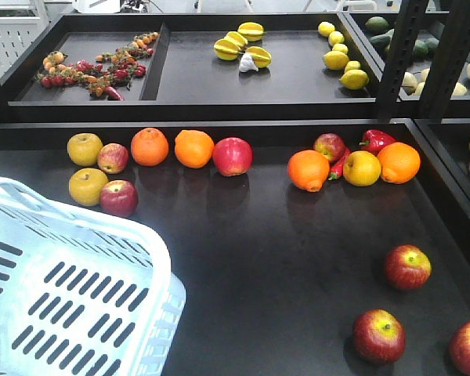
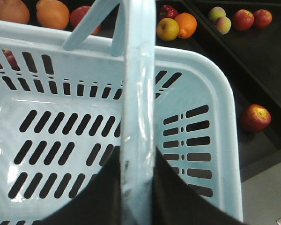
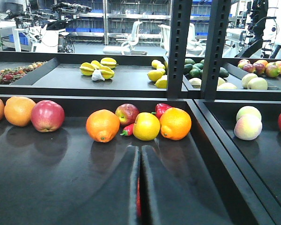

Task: Pick three apples into basket with both arms
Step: 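Swing the held basket over the table and lower it with the left gripper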

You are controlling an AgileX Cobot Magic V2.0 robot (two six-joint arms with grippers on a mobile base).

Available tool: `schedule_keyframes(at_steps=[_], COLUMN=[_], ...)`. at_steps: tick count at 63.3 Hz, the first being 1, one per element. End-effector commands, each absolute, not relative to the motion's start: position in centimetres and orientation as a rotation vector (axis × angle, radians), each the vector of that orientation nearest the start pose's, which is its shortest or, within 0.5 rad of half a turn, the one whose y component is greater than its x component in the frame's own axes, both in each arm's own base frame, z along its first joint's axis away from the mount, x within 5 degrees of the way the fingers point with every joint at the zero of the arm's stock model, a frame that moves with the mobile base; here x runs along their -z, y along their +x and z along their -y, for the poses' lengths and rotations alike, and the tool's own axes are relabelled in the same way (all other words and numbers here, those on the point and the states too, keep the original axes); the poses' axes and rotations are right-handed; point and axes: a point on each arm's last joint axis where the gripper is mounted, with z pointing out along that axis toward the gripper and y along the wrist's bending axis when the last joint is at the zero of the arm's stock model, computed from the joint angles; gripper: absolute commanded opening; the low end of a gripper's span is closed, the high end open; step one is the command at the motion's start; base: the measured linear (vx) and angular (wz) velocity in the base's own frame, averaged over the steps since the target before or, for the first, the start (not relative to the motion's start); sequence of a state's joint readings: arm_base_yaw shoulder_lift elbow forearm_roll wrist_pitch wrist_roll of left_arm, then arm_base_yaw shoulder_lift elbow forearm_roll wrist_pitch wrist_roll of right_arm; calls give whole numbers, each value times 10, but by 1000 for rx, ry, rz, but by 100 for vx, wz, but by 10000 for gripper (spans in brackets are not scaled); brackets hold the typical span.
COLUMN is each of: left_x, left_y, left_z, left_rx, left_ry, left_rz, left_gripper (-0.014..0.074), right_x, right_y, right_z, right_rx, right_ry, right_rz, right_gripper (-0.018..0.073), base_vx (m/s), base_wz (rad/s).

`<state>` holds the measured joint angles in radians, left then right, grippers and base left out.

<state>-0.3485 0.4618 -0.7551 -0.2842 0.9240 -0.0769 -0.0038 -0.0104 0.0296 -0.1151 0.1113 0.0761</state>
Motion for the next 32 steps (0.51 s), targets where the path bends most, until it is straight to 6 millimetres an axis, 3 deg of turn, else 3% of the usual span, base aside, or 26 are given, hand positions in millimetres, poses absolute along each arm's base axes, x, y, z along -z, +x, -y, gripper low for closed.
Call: schedule_keyframes(at_steps=[1, 23, 32], left_x=[-371, -386, -387], left_y=[60, 67, 85], left_z=[43, 42, 54], left_rx=[637, 618, 626], left_ry=[198, 195, 284], left_rz=[-1983, -1804, -1783], left_gripper=[-8, -8, -8], right_x=[-196, -196, -196], right_y=[57, 57, 57], right_z=[1, 1, 1], right_rx=[52, 52, 52], right_ry=[-30, -30, -30], right_rz=[-1545, -1545, -1545], right_gripper=[-5, -5, -5], base_vx=[0, 0, 0], base_wz=[0, 0, 0])
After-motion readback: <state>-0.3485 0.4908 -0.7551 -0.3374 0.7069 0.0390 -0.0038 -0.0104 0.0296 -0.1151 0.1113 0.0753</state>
